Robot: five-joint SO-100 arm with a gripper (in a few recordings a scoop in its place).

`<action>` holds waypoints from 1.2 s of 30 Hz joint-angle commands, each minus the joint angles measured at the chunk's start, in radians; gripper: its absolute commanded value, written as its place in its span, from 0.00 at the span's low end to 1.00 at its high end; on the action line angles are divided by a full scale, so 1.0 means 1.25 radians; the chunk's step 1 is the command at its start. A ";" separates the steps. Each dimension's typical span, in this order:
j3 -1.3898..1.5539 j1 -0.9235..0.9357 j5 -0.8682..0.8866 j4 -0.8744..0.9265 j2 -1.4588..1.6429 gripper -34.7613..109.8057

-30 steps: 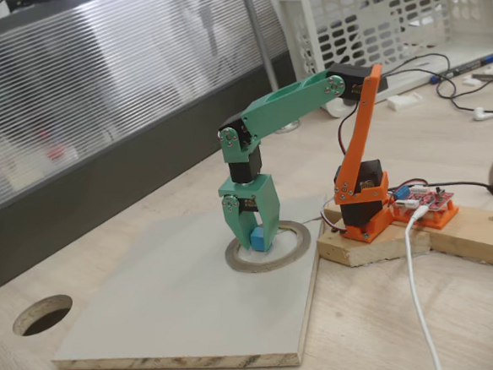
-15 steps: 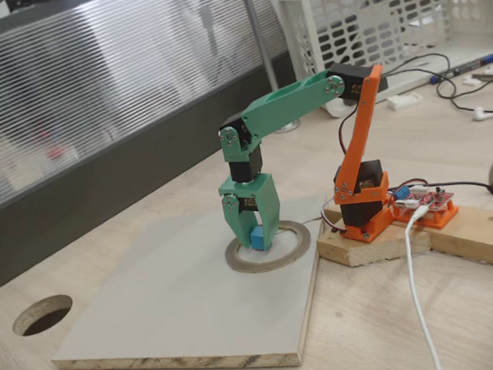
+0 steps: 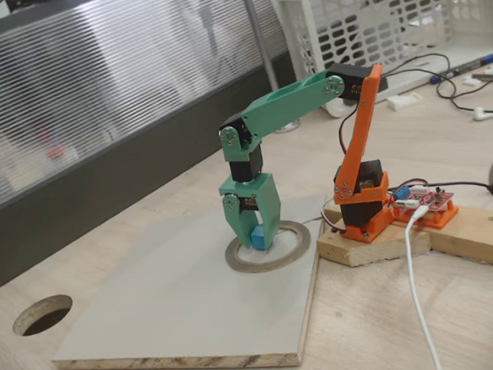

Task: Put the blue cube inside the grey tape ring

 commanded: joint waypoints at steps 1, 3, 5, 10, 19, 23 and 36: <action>0.009 0.005 0.012 0.013 0.025 0.26; 0.009 0.005 0.012 0.013 0.028 0.26; 0.006 0.005 0.013 0.013 0.029 0.26; 0.006 0.005 0.013 0.015 0.032 0.33; -0.005 0.005 0.013 0.174 0.020 0.73; -0.005 0.005 0.013 0.193 0.018 0.87; -0.012 0.005 0.013 0.207 0.020 0.93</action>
